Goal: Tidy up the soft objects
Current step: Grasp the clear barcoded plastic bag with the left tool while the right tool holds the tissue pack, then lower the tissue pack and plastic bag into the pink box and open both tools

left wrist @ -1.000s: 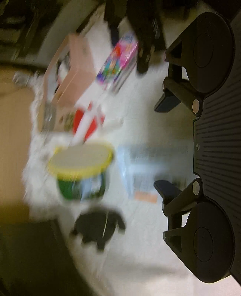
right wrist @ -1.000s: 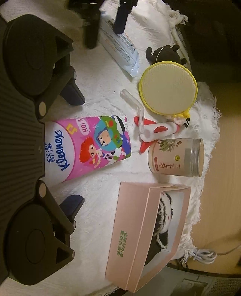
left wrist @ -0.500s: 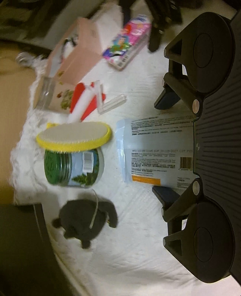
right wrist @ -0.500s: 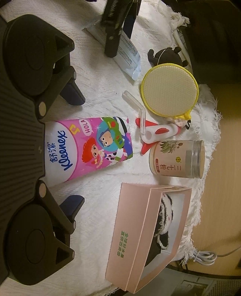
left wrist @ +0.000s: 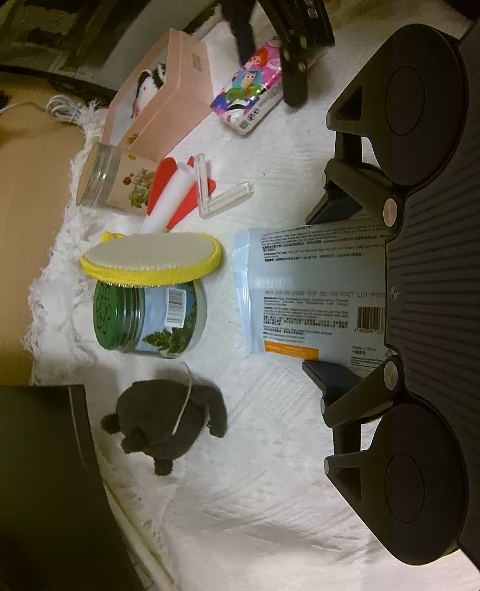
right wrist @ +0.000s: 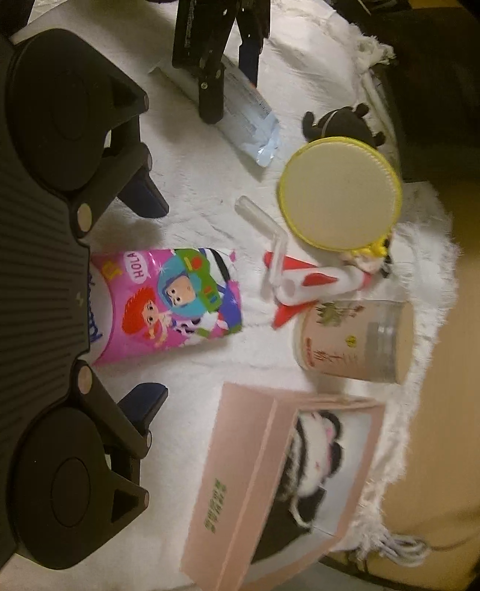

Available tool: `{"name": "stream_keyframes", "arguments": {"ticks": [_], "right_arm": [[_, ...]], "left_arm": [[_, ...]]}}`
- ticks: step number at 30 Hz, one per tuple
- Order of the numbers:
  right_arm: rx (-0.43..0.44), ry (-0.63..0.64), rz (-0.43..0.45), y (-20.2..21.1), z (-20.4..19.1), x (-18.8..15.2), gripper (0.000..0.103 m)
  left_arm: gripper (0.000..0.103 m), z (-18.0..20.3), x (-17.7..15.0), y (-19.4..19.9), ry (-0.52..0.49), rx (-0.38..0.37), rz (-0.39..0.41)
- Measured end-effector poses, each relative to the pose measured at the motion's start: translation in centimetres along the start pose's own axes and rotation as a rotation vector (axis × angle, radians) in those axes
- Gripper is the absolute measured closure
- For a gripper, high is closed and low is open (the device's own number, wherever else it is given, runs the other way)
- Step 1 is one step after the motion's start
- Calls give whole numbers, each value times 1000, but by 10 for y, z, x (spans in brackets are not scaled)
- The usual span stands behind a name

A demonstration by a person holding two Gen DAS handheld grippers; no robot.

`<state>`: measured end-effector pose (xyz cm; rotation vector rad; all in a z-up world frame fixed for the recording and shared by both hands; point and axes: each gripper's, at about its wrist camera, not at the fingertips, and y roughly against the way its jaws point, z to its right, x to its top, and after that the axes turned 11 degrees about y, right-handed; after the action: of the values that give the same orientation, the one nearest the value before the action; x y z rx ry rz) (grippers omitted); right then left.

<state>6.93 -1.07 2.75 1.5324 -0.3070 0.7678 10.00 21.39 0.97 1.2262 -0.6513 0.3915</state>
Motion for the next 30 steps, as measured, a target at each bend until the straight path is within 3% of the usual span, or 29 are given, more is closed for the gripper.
{"name": "stream_keyframes", "arguments": {"ticks": [2, 3, 4, 7, 11, 19, 25, 30], "right_arm": [[9, -10, -35, -6, -1, 3, 25], [-1, -11, -45, -7, -2, 4, 44], [-13, -9, -41, -6, -3, 5, 50], [-10, 9, -59, 1, -5, 11, 52], [13, 40, -16, 22, -10, 25, 53], [0, 84, 170, 88, 14, 96, 53], [-128, 35, 263, 133, 88, 150, 53], [-189, -20, 264, 150, 149, 164, 52]], "left_arm": [[22, -4, 0, 3, 30, -6, 3], [22, -7, 0, 4, 44, -8, 4], [22, -8, 0, 5, 57, -7, 4], [23, -15, 0, 12, 91, -9, 17], [23, -24, 13, 34, 125, -6, 77], [23, -13, 109, 84, 92, -34, 298], [23, 50, 182, 89, 42, -194, 354], [23, 129, 222, 50, 60, -418, 293]]}}
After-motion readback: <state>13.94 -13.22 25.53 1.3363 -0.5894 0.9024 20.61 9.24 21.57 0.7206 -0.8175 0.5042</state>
